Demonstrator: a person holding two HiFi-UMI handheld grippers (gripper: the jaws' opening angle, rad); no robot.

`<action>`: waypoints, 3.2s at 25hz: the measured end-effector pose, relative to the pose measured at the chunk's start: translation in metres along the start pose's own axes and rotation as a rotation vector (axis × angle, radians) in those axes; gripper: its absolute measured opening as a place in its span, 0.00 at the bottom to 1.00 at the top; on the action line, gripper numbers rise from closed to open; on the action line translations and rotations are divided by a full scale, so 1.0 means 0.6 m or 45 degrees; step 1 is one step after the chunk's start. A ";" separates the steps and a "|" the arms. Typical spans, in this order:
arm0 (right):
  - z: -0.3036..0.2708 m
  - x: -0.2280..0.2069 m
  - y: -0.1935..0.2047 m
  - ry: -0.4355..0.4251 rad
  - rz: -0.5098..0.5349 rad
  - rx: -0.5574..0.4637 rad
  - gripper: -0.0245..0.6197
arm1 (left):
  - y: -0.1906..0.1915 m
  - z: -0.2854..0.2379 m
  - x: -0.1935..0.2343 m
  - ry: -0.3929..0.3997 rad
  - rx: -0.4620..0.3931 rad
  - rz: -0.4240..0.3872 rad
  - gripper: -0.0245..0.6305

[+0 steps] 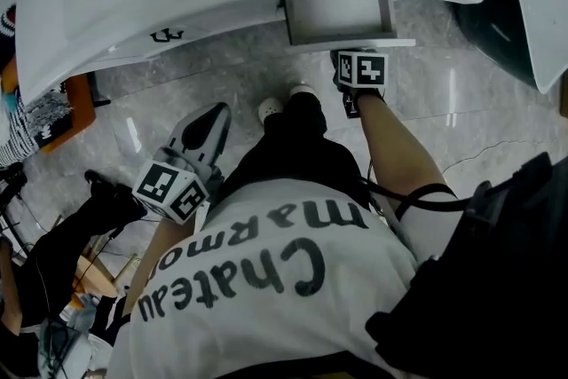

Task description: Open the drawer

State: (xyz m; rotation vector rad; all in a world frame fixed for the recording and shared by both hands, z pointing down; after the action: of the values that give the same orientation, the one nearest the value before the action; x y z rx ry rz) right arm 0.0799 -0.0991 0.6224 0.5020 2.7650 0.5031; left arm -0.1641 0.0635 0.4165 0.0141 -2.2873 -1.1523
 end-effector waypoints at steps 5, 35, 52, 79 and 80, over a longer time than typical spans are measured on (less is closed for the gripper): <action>0.009 -0.006 0.006 0.006 0.007 0.008 0.26 | 0.000 -0.017 -0.032 0.002 -0.001 0.017 0.04; 0.016 -0.005 0.085 0.003 0.023 0.088 0.26 | 0.021 -0.016 -0.084 -0.097 -0.034 0.074 0.04; 0.017 -0.004 0.099 -0.015 0.045 0.077 0.26 | 0.033 -0.018 -0.094 -0.114 -0.022 0.090 0.04; 0.039 -0.003 0.105 -0.032 0.137 0.074 0.31 | 0.043 -0.001 -0.126 -0.129 -0.060 0.062 0.04; 0.044 -0.004 0.104 -0.037 0.141 0.081 0.31 | 0.040 -0.003 -0.127 -0.126 -0.064 0.056 0.04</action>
State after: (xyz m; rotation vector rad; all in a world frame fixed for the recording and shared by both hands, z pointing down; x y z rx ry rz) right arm 0.1084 -0.0378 0.6234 0.6744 2.7438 0.4302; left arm -0.0938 0.0966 0.3979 -0.1148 -2.3319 -1.2114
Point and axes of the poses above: the fingertips, and each gripper's own axes: z backward along the fingers, x to its left, y out of its underside, the point moved 3 cm from there along z, backward along the fingers
